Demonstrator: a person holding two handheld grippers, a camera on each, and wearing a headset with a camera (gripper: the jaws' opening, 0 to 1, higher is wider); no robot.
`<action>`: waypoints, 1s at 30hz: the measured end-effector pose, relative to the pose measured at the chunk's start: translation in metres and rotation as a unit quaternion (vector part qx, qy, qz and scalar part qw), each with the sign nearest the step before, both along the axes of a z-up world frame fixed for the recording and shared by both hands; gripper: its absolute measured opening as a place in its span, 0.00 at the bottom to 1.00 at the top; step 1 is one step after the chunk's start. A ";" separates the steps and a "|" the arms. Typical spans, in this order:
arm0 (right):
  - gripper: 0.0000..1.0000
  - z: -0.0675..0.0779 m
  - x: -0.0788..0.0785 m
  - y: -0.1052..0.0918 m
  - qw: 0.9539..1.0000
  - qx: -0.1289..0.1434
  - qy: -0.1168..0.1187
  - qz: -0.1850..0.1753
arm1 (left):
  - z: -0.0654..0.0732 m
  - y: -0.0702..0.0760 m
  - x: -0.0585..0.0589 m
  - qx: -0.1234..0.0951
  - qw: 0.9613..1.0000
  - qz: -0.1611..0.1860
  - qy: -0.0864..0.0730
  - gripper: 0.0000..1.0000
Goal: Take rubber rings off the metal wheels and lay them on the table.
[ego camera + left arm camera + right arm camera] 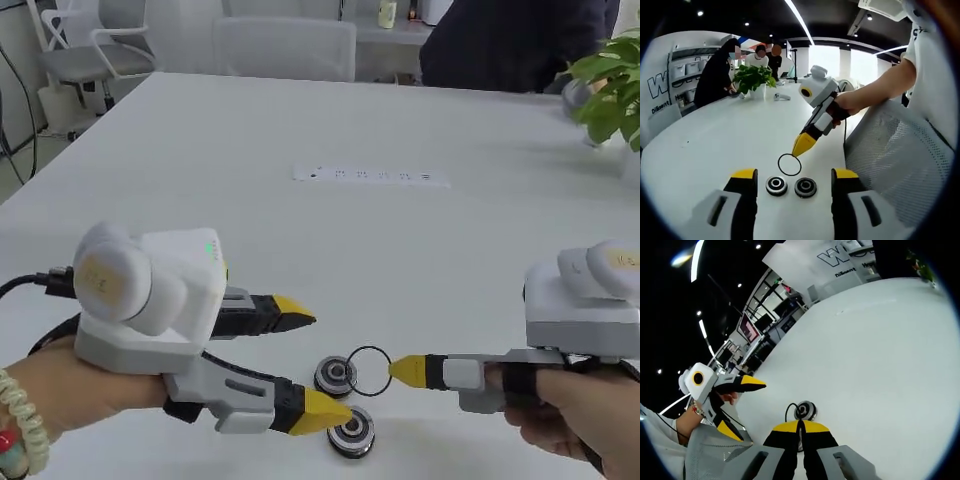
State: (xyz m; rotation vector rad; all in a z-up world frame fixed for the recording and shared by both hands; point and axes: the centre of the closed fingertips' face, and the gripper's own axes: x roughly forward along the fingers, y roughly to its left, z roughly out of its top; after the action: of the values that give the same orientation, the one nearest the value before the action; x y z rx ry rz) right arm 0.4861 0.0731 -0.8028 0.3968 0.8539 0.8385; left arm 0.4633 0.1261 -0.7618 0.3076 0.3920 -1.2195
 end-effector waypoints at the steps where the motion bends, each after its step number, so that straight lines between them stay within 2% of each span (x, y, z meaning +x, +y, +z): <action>1: 0.00 0.002 0.000 0.000 1.000 0.003 -0.001 -0.002 | 0.002 0.001 0.000 0.003 1.000 0.000 -0.002 0.59; 5: 0.00 0.005 0.002 -0.001 1.000 0.008 -0.005 -0.005 | 0.019 0.004 0.004 -0.009 1.000 0.009 -0.013 0.70; 8: 0.00 0.009 0.004 -0.002 1.000 0.013 -0.009 -0.008 | 0.032 0.009 0.005 -0.014 1.000 0.013 -0.016 0.73; 13: 0.00 0.015 0.006 -0.003 1.000 0.020 -0.015 -0.013 | 0.044 0.022 0.004 -0.006 0.999 0.020 -0.027 0.77; 15: 0.00 0.016 0.006 -0.004 0.999 0.023 -0.016 -0.015 | 0.047 0.029 0.003 -0.001 0.999 0.026 -0.026 0.78; 17: 0.00 0.017 0.006 -0.004 0.999 0.025 -0.016 -0.017 | 0.049 0.036 0.002 0.007 0.999 0.032 -0.036 0.79; 21: 0.00 0.020 0.005 -0.004 0.999 0.030 -0.017 -0.021 | 0.054 0.050 -0.002 0.017 0.998 0.045 -0.045 0.83; 25: 0.00 0.019 0.004 -0.002 0.999 0.037 -0.009 -0.025 | 0.056 0.064 -0.003 0.017 0.997 0.064 -0.048 0.83; 30: 0.00 0.021 0.002 0.000 0.999 0.040 -0.009 -0.021 | 0.052 0.083 -0.007 0.020 0.994 0.094 -0.045 0.84</action>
State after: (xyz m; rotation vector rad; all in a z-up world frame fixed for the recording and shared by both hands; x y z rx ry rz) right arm 0.4880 0.0736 -0.7822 0.4749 0.7952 0.8368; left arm 0.4560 0.2093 -0.7101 0.3514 0.3600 -1.0113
